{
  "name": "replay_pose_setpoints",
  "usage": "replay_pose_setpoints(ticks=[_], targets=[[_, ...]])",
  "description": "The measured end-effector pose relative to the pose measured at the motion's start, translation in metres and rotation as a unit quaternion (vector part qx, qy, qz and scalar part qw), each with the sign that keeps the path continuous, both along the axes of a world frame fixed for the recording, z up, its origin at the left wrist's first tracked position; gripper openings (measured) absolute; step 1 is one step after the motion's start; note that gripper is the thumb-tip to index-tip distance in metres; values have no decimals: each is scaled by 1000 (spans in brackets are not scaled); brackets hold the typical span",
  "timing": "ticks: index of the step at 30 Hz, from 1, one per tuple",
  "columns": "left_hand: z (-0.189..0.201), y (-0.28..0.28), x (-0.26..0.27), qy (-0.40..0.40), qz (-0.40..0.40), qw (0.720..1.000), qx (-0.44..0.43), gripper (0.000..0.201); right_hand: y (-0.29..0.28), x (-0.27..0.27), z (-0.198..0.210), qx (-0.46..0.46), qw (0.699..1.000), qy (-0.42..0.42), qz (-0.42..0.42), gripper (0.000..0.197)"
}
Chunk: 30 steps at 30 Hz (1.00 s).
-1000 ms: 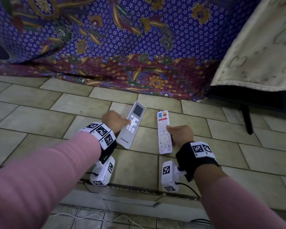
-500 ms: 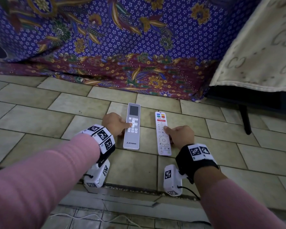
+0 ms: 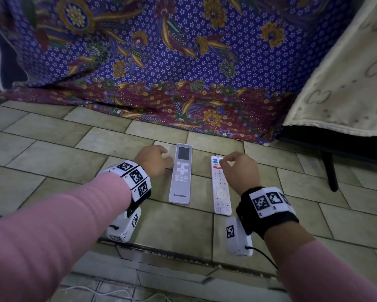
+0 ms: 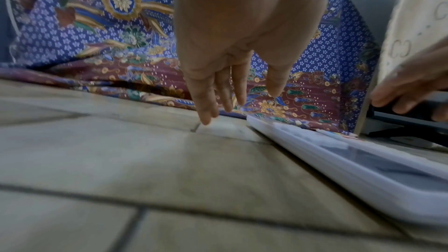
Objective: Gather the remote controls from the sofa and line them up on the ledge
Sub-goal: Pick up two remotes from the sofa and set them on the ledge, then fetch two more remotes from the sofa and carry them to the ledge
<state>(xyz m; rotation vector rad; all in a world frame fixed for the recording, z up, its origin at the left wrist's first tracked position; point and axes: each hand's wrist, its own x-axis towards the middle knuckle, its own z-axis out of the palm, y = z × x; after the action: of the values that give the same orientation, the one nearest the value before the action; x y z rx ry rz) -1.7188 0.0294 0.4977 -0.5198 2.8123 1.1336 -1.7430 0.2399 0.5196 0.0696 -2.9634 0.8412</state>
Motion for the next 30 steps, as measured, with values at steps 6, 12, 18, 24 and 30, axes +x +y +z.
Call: replay_pose_setpoints(ticks=[6,12,18,24,30], targets=[[26,-31,36,4,-12,990,-139,58,-73,4,30,62,978,-17,199,50],[33,-74,135,-4,130,979,-158,73,-159,77,43,80,903,10,423,53],[20,-83,323,-55,342,924,-159,73,-223,212,23,73,776,3,626,56],[0,-2,599,-128,615,774,-73,73,-237,472,0,107,541,-22,834,55],[-6,60,706,-146,694,705,-31,73,-214,587,-20,137,425,-18,895,54]])
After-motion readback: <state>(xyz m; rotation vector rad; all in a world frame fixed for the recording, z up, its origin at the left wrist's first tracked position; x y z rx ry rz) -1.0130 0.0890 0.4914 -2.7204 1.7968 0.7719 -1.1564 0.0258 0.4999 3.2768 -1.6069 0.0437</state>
